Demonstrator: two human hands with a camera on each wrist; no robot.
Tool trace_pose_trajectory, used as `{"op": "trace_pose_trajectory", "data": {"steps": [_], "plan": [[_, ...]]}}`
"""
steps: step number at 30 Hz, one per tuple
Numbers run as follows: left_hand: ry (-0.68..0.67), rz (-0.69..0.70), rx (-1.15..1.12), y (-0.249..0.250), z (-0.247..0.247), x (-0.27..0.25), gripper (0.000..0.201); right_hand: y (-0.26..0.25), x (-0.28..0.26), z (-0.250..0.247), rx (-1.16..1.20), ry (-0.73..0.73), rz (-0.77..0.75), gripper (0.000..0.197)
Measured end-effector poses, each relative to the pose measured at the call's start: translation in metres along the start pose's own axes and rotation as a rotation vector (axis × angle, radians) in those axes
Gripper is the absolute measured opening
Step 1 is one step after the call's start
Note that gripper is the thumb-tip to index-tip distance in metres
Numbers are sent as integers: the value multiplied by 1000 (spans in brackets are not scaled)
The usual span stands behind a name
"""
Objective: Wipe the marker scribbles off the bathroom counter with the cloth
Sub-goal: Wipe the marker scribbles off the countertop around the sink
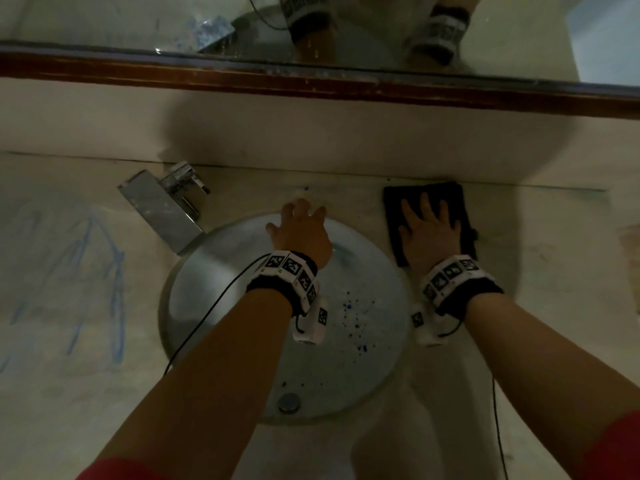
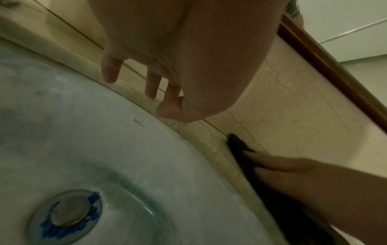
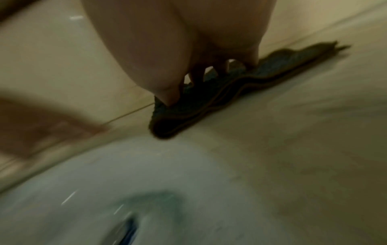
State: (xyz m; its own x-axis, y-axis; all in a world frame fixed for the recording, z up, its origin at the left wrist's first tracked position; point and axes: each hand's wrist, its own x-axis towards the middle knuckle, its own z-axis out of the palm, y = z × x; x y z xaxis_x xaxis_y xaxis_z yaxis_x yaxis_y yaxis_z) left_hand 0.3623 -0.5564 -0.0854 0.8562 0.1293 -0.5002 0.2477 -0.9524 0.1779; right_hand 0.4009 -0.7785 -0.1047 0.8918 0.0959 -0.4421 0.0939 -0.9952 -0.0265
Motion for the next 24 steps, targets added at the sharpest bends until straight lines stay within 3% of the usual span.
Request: {"op": "trace_pose_trajectory", "data": {"steps": [3,9,15,20,24], "plan": [[9,3,4,0,0,-1,66,-29,0,7,-42,-5,-162,54],[-1,5,3,-1,-2,0,64,35,12,-7,17,-21,36,54],[11,22,2,-2,1,-2,66,2,-24,16,-84,6,-79,54],[35,26,22,-2,4,-1,66,-21,19,-4,-34,0,-48,55],[37,23,-17,-4,6,1,66,-10,-27,22,-94,61,-115,55]]}}
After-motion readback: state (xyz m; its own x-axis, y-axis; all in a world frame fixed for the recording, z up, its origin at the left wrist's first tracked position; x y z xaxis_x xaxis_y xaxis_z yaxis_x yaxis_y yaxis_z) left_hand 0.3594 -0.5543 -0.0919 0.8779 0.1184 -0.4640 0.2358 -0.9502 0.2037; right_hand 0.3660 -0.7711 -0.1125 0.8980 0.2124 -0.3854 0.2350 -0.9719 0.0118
